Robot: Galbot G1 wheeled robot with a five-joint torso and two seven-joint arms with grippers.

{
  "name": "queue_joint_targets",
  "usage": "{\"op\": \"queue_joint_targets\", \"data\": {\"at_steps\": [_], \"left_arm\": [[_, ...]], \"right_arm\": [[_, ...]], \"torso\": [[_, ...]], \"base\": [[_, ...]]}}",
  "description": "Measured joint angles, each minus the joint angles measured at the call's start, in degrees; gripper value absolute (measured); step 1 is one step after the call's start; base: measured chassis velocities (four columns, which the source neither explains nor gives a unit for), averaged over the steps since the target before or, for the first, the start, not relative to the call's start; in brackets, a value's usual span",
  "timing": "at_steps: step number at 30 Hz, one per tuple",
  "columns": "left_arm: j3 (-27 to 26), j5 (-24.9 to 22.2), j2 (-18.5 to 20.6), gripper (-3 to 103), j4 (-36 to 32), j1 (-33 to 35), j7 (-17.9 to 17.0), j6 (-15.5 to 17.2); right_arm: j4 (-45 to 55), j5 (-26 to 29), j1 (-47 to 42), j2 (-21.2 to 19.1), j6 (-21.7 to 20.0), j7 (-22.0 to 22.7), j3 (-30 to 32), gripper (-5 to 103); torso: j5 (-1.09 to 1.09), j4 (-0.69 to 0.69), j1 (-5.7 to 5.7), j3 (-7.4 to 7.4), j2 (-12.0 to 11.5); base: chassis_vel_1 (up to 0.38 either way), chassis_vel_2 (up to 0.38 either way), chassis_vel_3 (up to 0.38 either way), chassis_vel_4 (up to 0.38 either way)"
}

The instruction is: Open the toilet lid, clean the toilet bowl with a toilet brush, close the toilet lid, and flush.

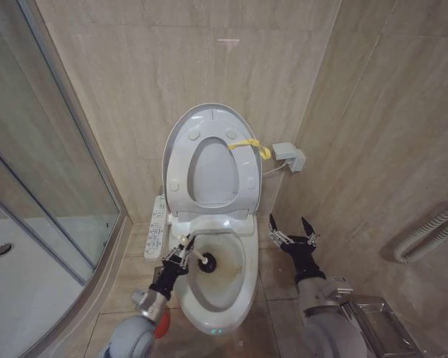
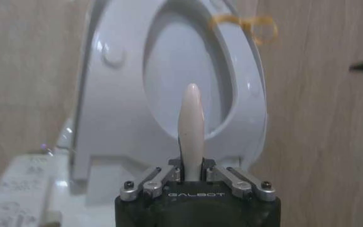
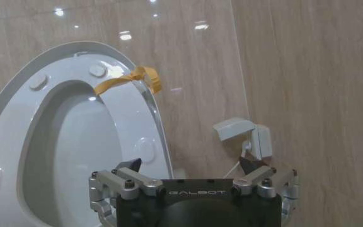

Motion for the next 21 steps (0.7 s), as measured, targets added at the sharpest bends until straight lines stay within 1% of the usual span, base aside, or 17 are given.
{"op": "queue_joint_targets", "data": {"at_steps": [2, 3, 5, 6, 8, 9, 12, 13, 15, 21], "left_arm": [[2.4, 0.0, -0.8, 18, 3.5, -3.2, 0.1, -0.1], [2.4, 0.0, -0.8, 18, 3.5, -3.2, 0.1, -0.1], [4.2, -0.1, -1.8, 18, 6.2, -6.3, 0.1, 0.1], [4.2, -0.1, -1.8, 18, 6.2, -6.3, 0.1, 0.1], [5.8, 0.1, -3.2, 18, 9.4, -9.3, 0.1, 0.5], [5.8, 0.1, -3.2, 18, 9.4, -9.3, 0.1, 0.5], [7.4, 0.8, -4.9, 18, 13.7, -12.2, 0.1, 0.7], [7.4, 0.8, -4.9, 18, 13.7, -12.2, 0.1, 0.7], [8.3, 1.1, -5.9, 18, 16.0, -13.6, 0.1, 0.6], [9.8, 1.4, -7.9, 18, 19.4, -15.9, 0.2, 0.2]], "right_arm": [[0.0, 0.0, 0.0, 0.0, 0.0, 0.0, 0.0, 100], [0.0, 0.0, 0.0, 0.0, 0.0, 0.0, 0.0, 100], [0.0, 0.0, 0.0, 0.0, 0.0, 0.0, 0.0, 100], [0.0, 0.0, 0.0, 0.0, 0.0, 0.0, 0.0, 100], [0.0, 0.0, 0.0, 0.0, 0.0, 0.0, 0.0, 100], [0.0, 0.0, 0.0, 0.0, 0.0, 0.0, 0.0, 100], [0.0, 0.0, 0.0, 0.0, 0.0, 0.0, 0.0, 100], [0.0, 0.0, 0.0, 0.0, 0.0, 0.0, 0.0, 100], [0.0, 0.0, 0.0, 0.0, 0.0, 0.0, 0.0, 100], [0.0, 0.0, 0.0, 0.0, 0.0, 0.0, 0.0, 100]], "torso": [[0.0, -0.02, 0.0, 0.0, 0.0], [0.0, -0.02, 0.0, 0.0, 0.0], [0.0, -0.01, 0.0, 0.0, 0.0], [0.0, -0.01, 0.0, 0.0, 0.0], [0.0, -0.01, 0.0, 0.0, 0.0], [0.0, -0.01, 0.0, 0.0, 0.0], [0.0, -0.01, 0.0, 0.0, 0.0], [0.0, -0.01, 0.0, 0.0, 0.0], [0.0, 0.0, 0.0, 0.0, 0.0], [0.01, -0.01, 0.0, 0.0, 0.0]], "base": [[0.0, 0.0, 0.0, 0.0], [0.0, 0.0, 0.0, 0.0], [0.0, 0.0, 0.0, 0.0], [0.0, 0.0, 0.0, 0.0], [0.0, 0.0, 0.0, 0.0], [0.0, 0.0, 0.0, 0.0], [0.0, 0.0, 0.0, 0.0], [0.0, 0.0, 0.0, 0.0], [0.0, 0.0, 0.0, 0.0], [0.0, 0.0, 0.0, 0.0]]}}
